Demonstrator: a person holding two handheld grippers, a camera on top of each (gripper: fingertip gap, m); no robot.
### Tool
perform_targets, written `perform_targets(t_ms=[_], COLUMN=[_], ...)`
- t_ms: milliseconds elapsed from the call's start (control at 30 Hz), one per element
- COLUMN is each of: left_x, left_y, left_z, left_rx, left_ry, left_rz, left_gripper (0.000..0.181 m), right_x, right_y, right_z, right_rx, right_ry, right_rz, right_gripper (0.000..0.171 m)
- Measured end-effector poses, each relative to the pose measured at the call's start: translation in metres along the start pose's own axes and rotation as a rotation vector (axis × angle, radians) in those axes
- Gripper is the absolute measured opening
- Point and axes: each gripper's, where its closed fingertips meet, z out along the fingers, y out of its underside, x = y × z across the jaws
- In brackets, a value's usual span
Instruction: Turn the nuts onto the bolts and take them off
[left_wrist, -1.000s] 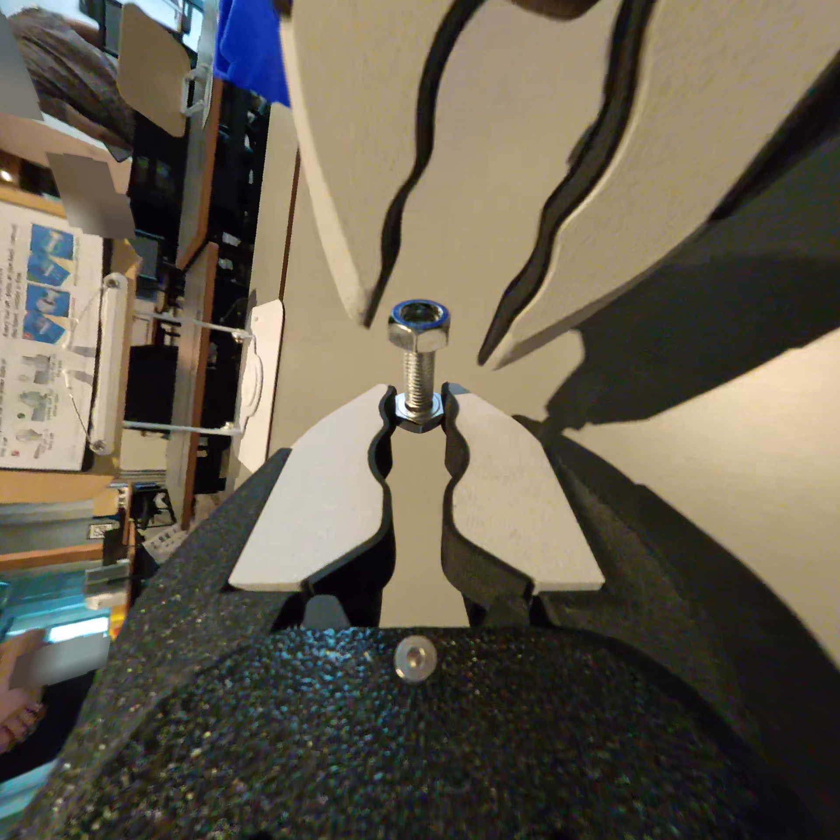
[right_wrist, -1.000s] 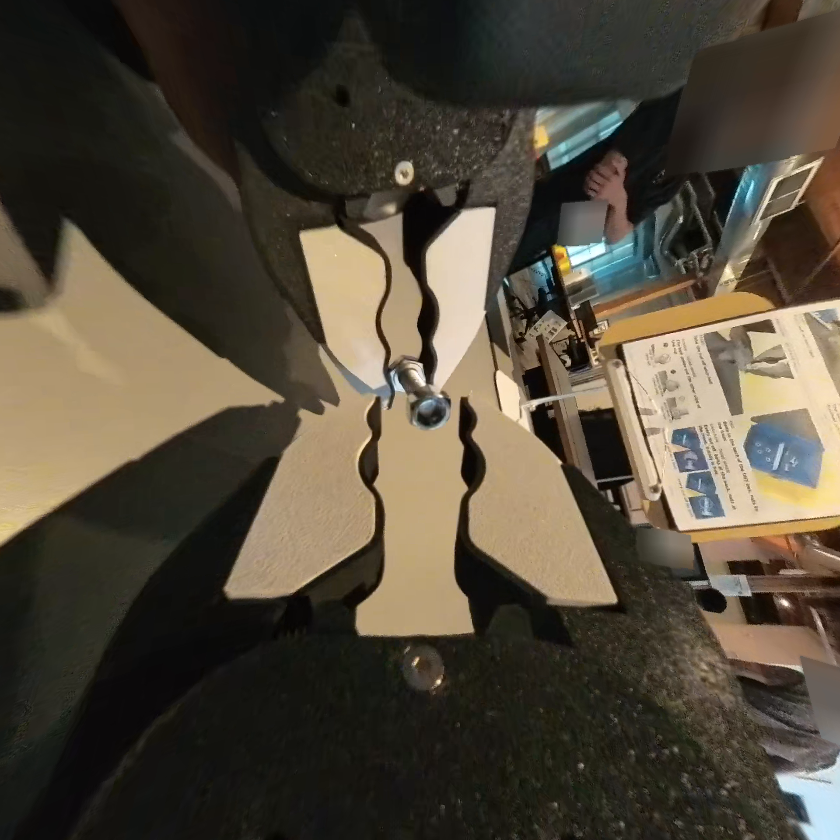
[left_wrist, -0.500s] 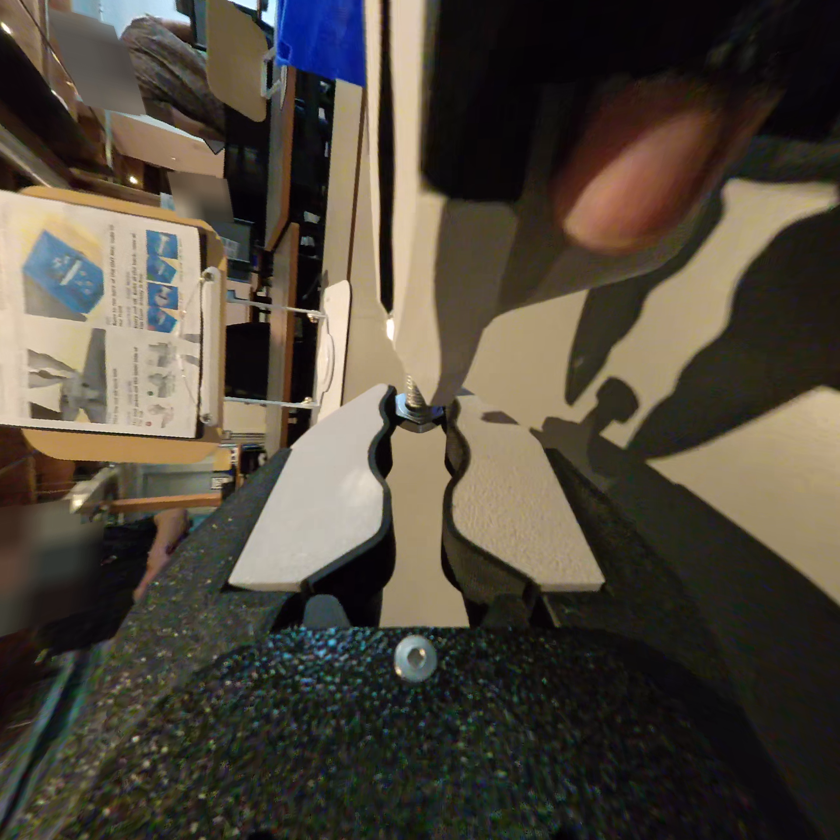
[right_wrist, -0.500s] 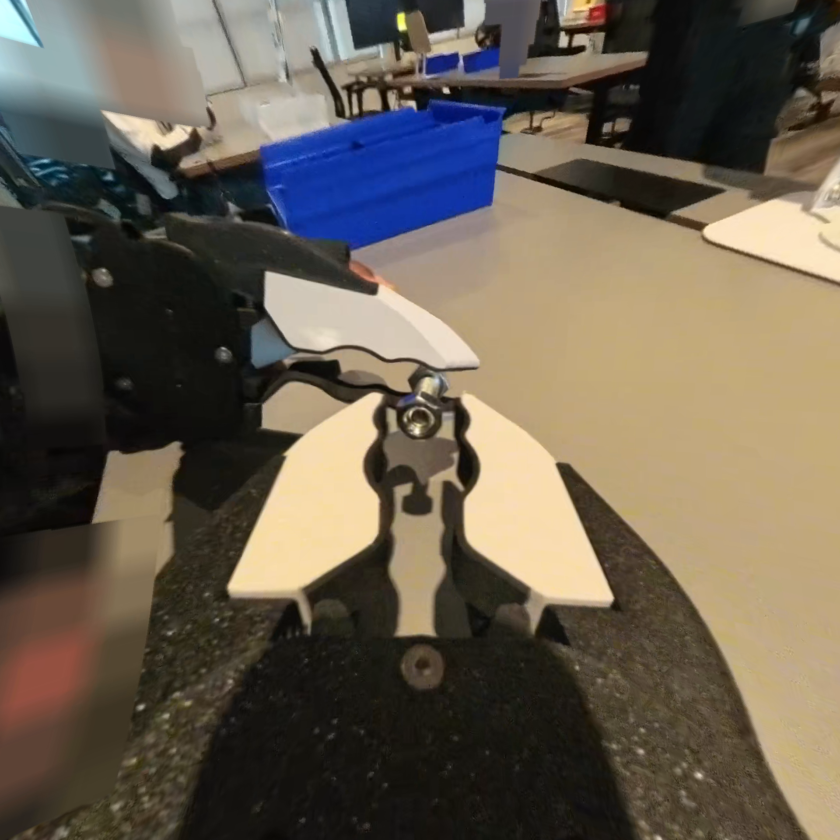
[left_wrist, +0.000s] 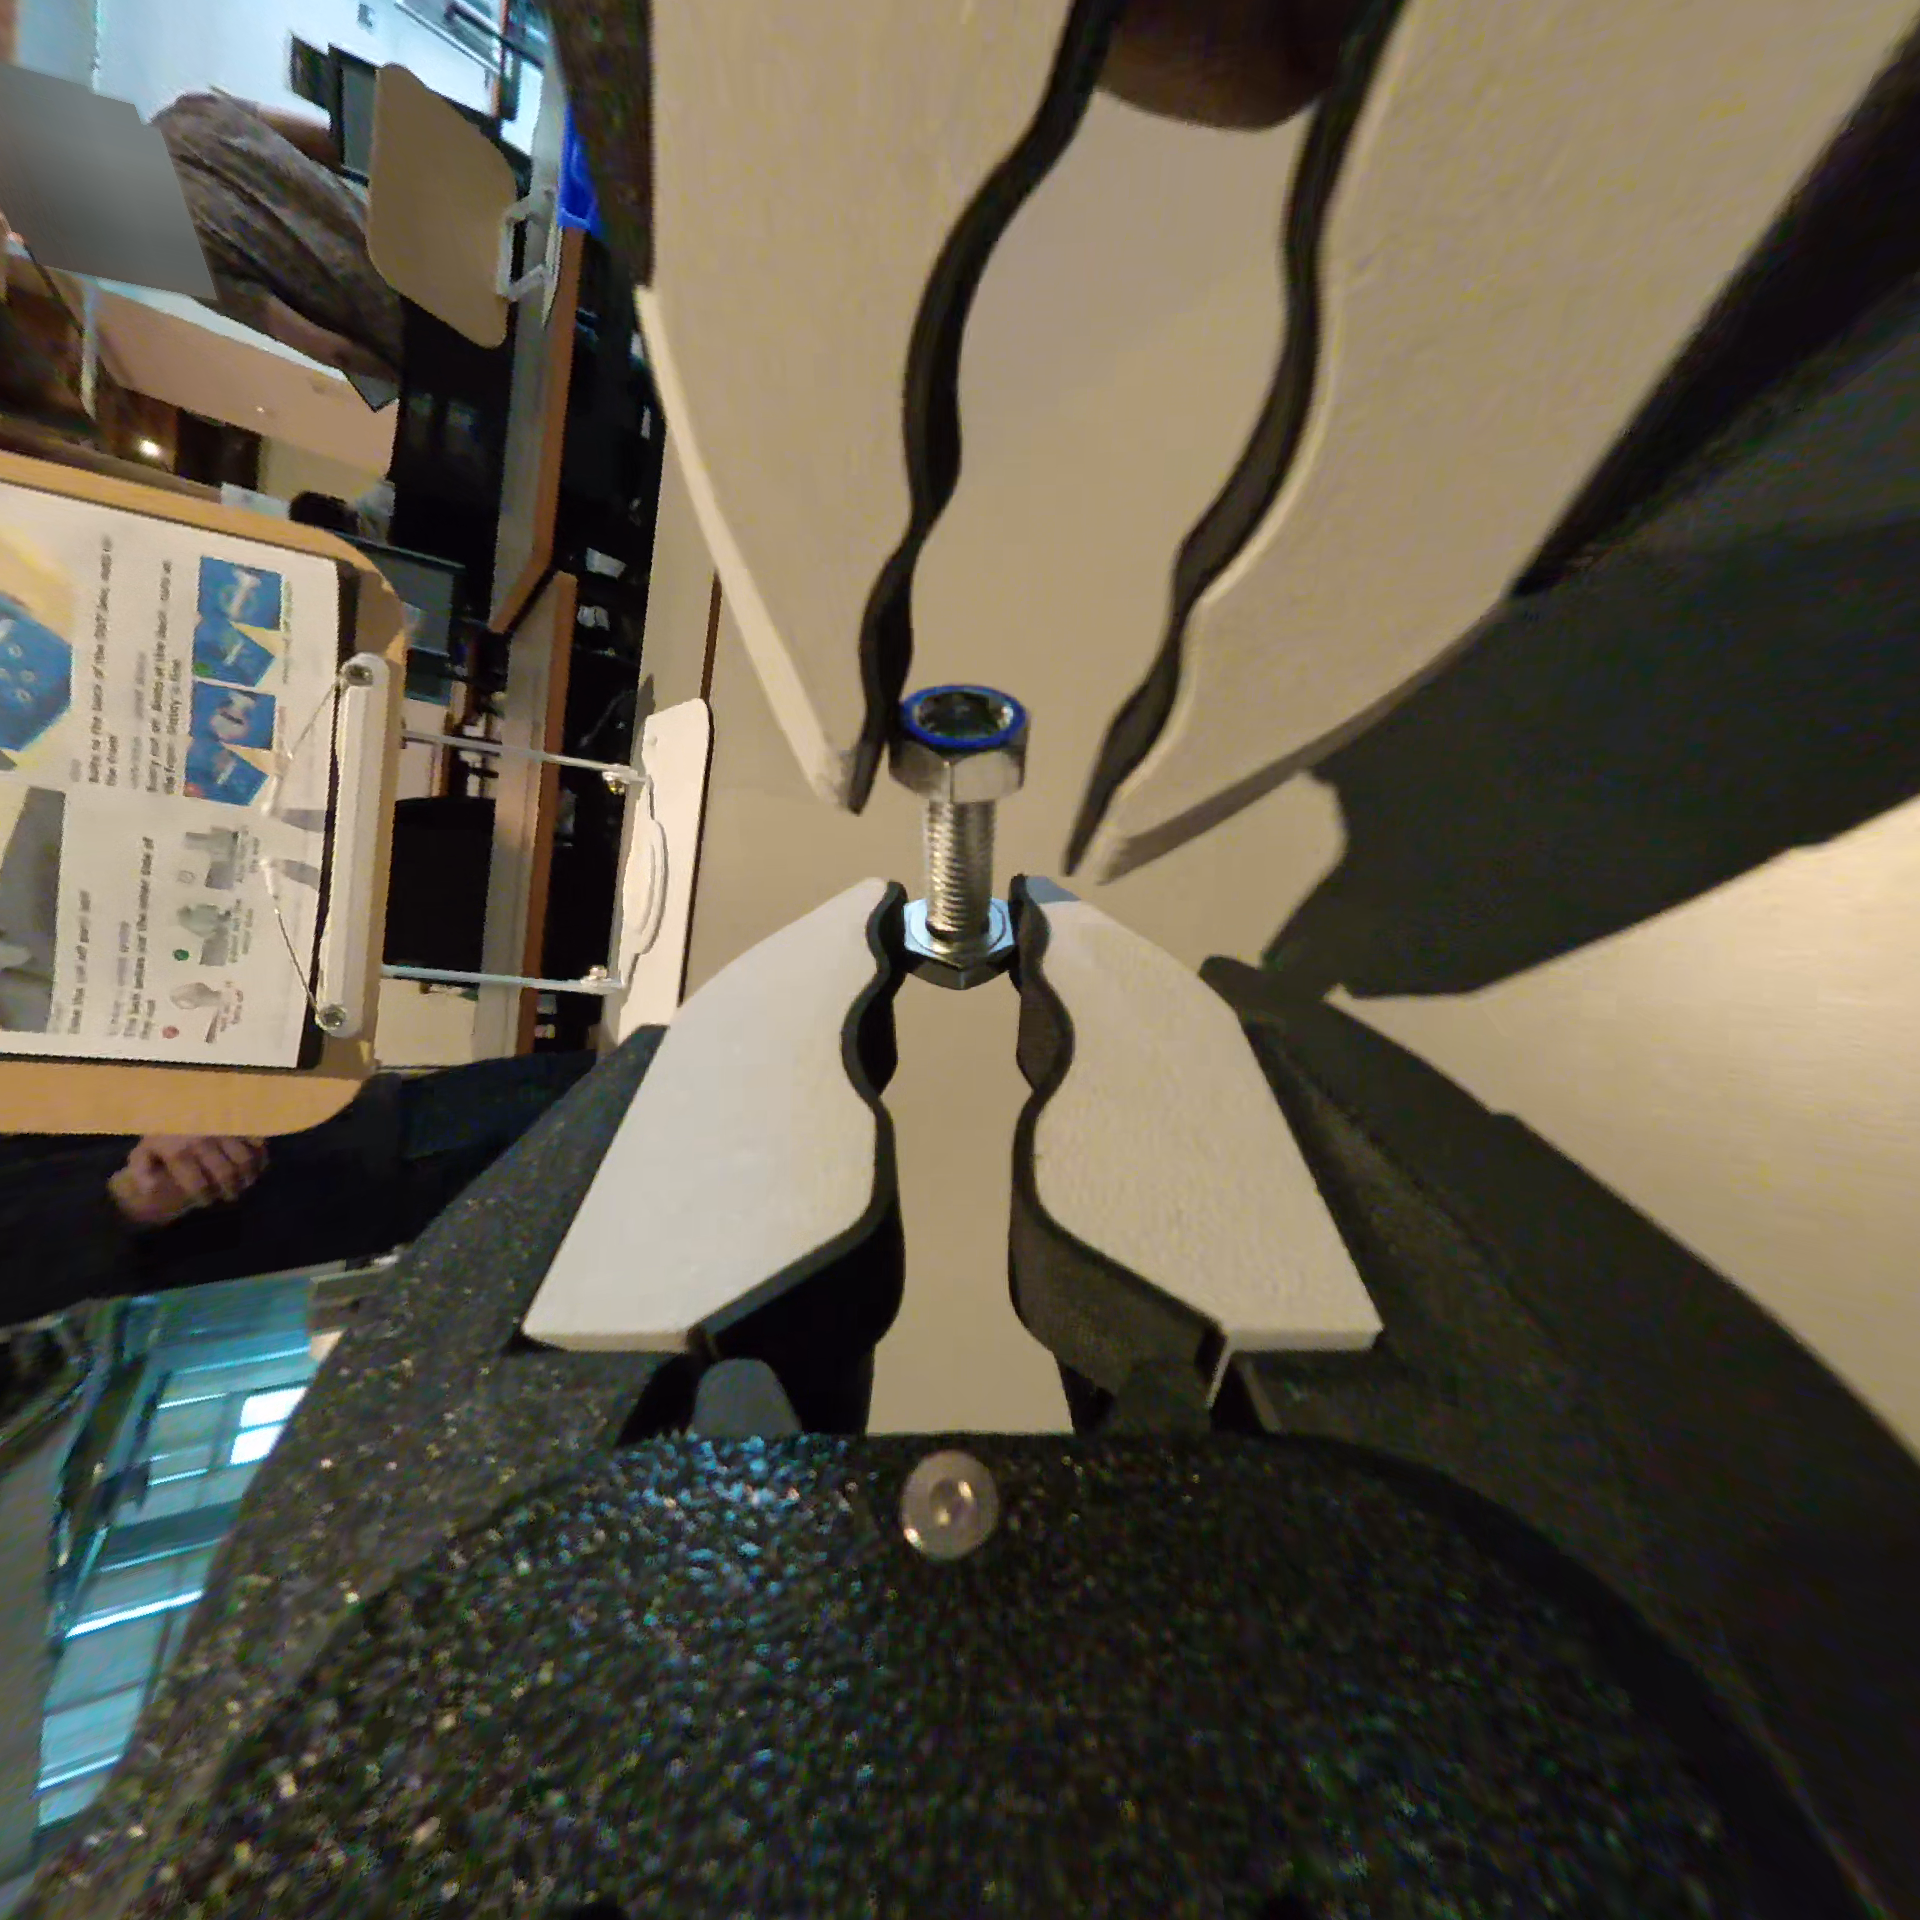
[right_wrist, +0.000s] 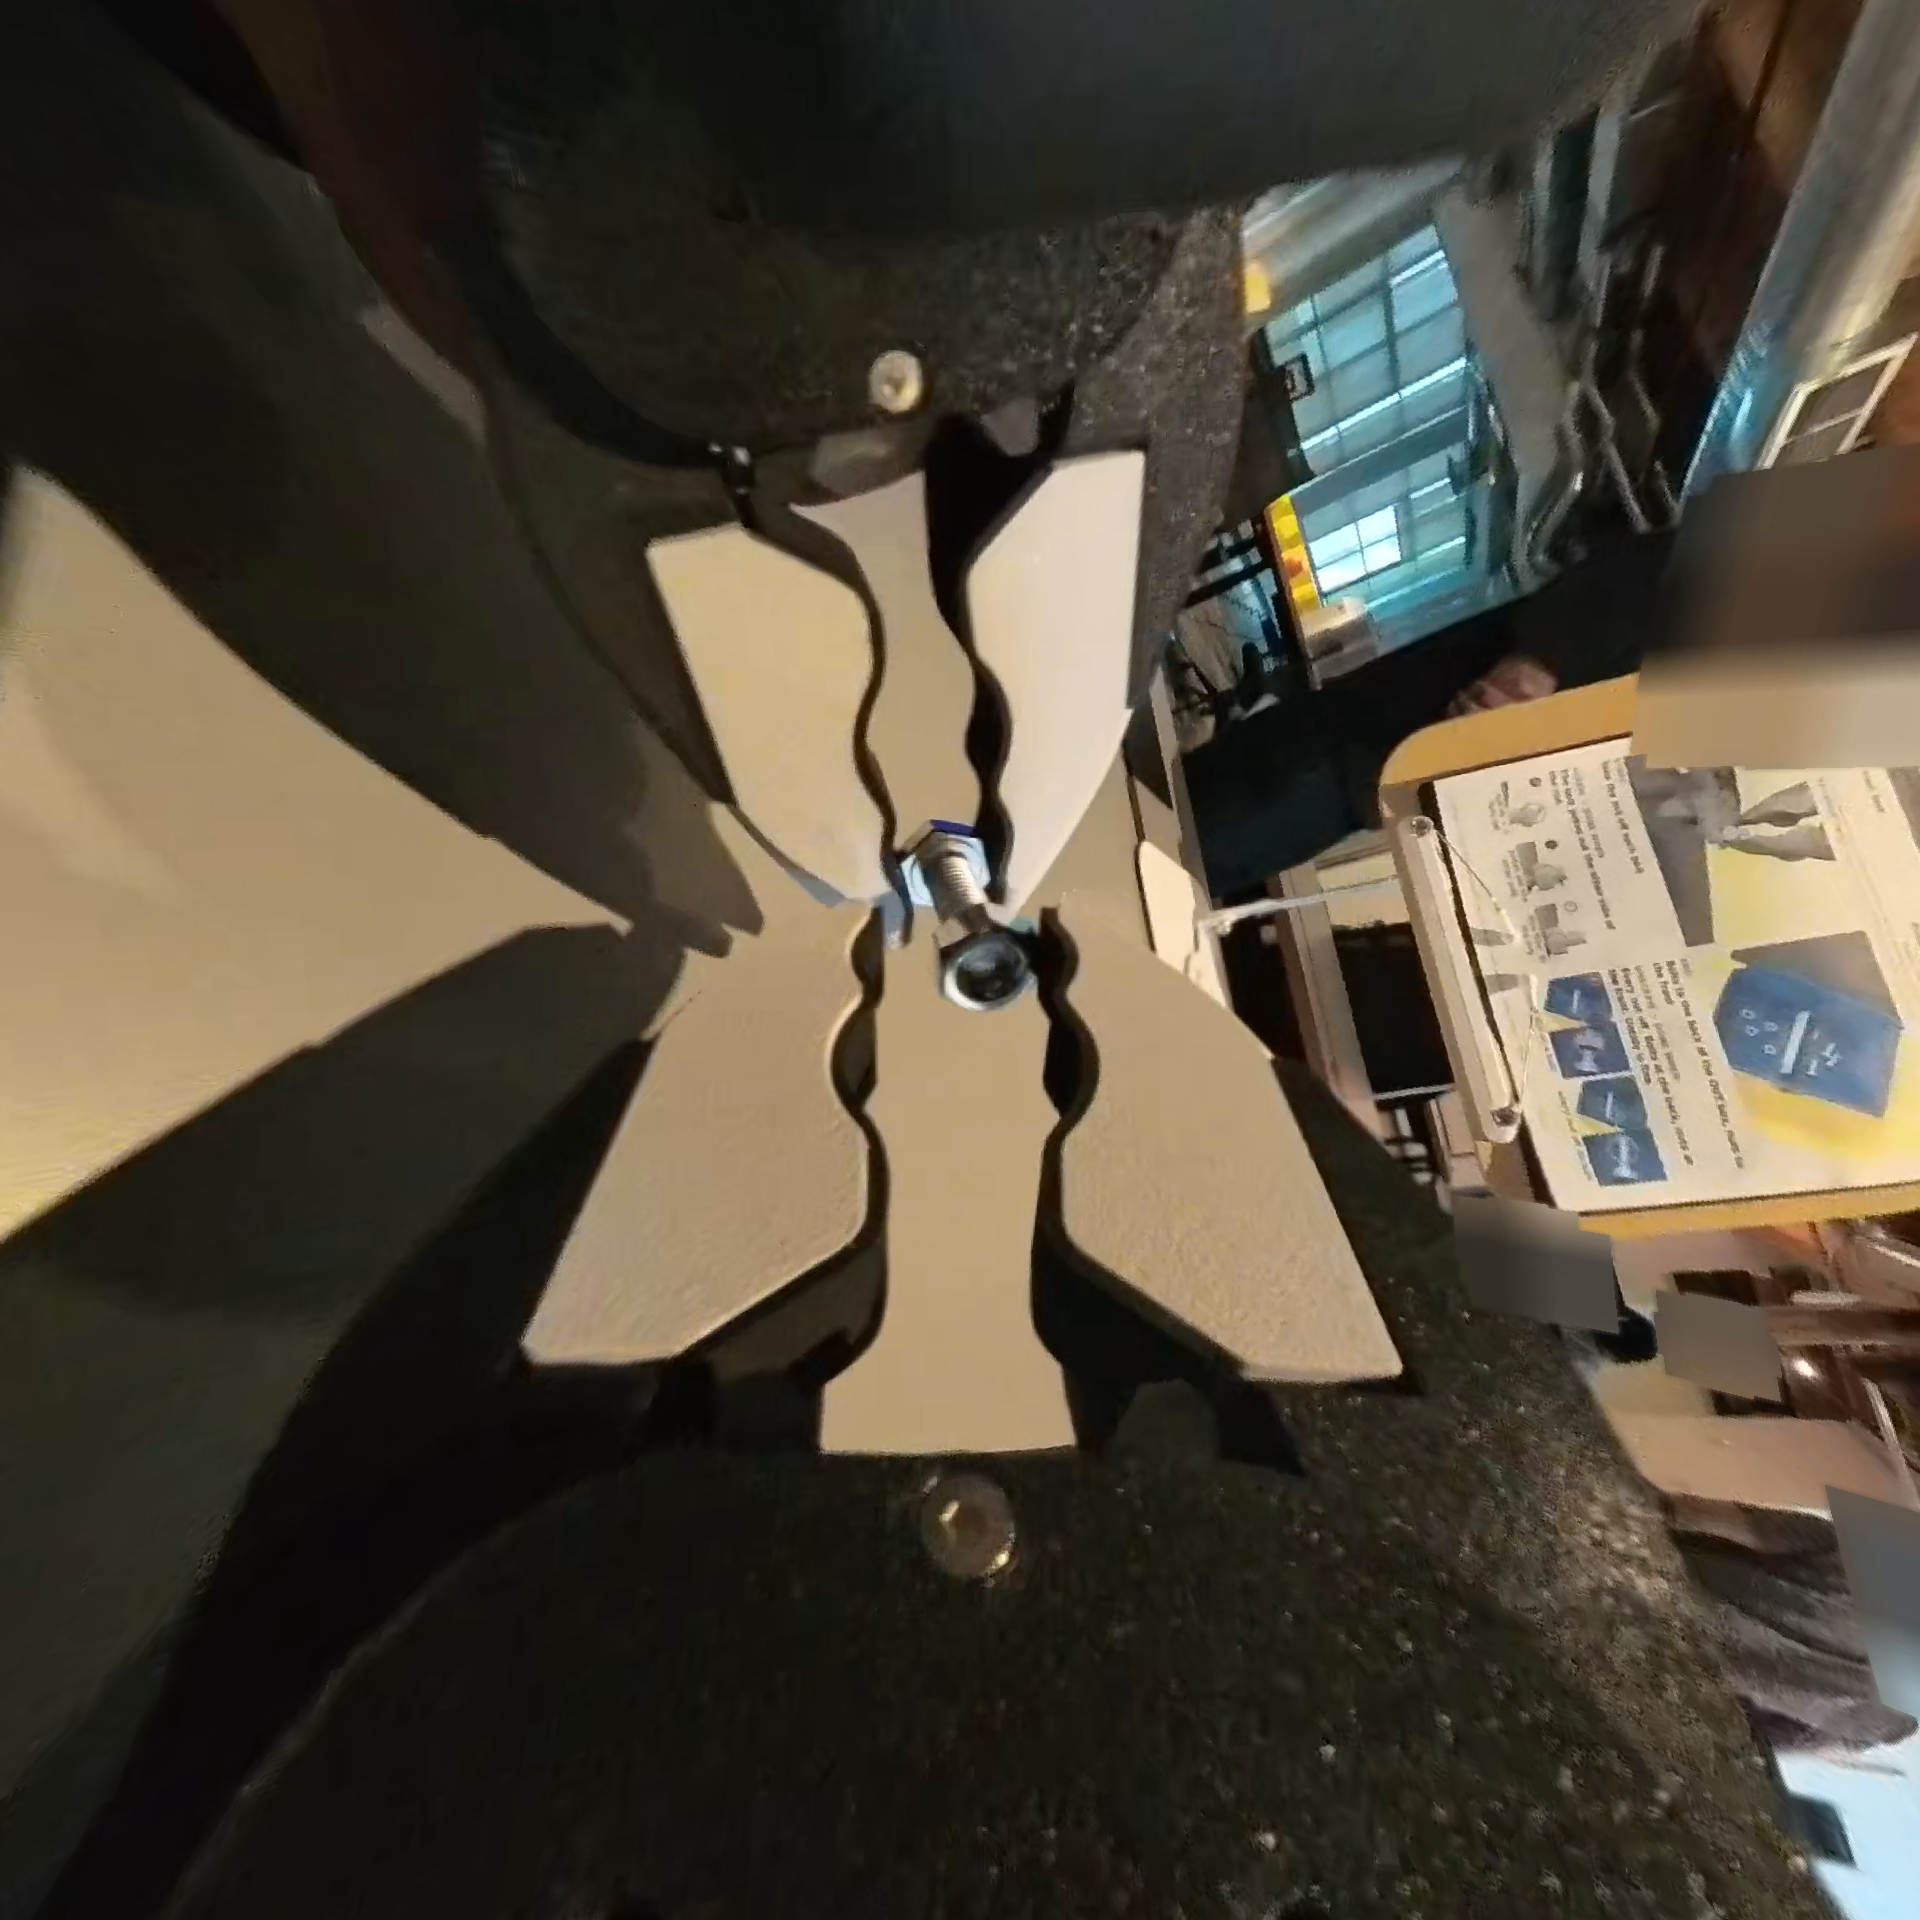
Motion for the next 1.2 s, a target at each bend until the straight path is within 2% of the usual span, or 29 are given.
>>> perform_targets(t_ms=[33,133,233,333,400,433,500,633,733,800,900,967,1033,1100,1200], left_x=[0.000,-0.004,-0.010,-0.010,-0.010,-0.009,-0.007,-0.003,0.000,0.003,0.008,0.007,0.002,-0.004,-0.011], left_y=[0.001,0.004,0.009,0.009,0.009,0.008,0.009,0.011,0.010,0.007,0.003,0.005,0.007,0.012,0.016], left_z=[0.000,0.000,0.000,0.000,0.001,0.001,0.001,0.003,0.004,0.003,0.003,0.004,0.004,0.004,0.003], left_rx=[-0.013,-0.058,-0.115,-0.109,-0.080,-0.062,-0.027,0.005,0.024,0.042,0.048,0.031,0.004,-0.056,-0.111], left_ry=[-0.008,-0.069,-0.134,-0.122,-0.078,-0.055,-0.006,0.071,0.106,0.124,0.136,0.108,0.054,-0.025,-0.100], left_rz=[0.019,0.073,0.137,0.100,0.011,-0.025,-0.087,-0.168,-0.192,-0.175,-0.130,-0.096,-0.056,0.020,0.086], left_gripper=[0.019,0.019,0.019,0.019,0.019,0.019,0.019,0.019,0.019,0.019,0.019,0.019,0.019,0.019,0.019], right_x=[0.002,0.003,0.002,0.003,0.008,0.011,0.019,0.020,0.012,0.006,0.003,0.004,0.005,0.004,0.001], right_y=[0.000,0.001,0.001,-0.004,-0.003,0.001,0.008,0.005,-0.002,0.000,0.004,0.005,0.007,0.009,0.003], right_z=[0.000,0.002,0.006,0.008,0.006,0.004,0.000,-0.008,-0.005,0.000,0.003,0.003,0.004,0.007,0.009], right_rx=[-0.006,-0.037,-0.036,0.086,0.167,0.172,0.158,0.091,0.040,-0.001,-0.038,-0.060,-0.079,-0.093,-0.009], right_ry=[0.009,-0.003,-0.059,-0.225,-0.296,-0.293,-0.217,-0.064,-0.021,-0.025,-0.002,0.002,0.000,-0.031,-0.159], right_rz=[0.008,0.149,0.546,1.020,1.139,1.127,0.971,0.418,0.148,0.083,-0.002,0.001,0.102,0.325,0.803], right_gripper=[0.019,0.019,0.018,0.019,0.026,0.034,0.042,0.046,0.044,0.039,0.021,0.020,0.020,0.020,0.020])
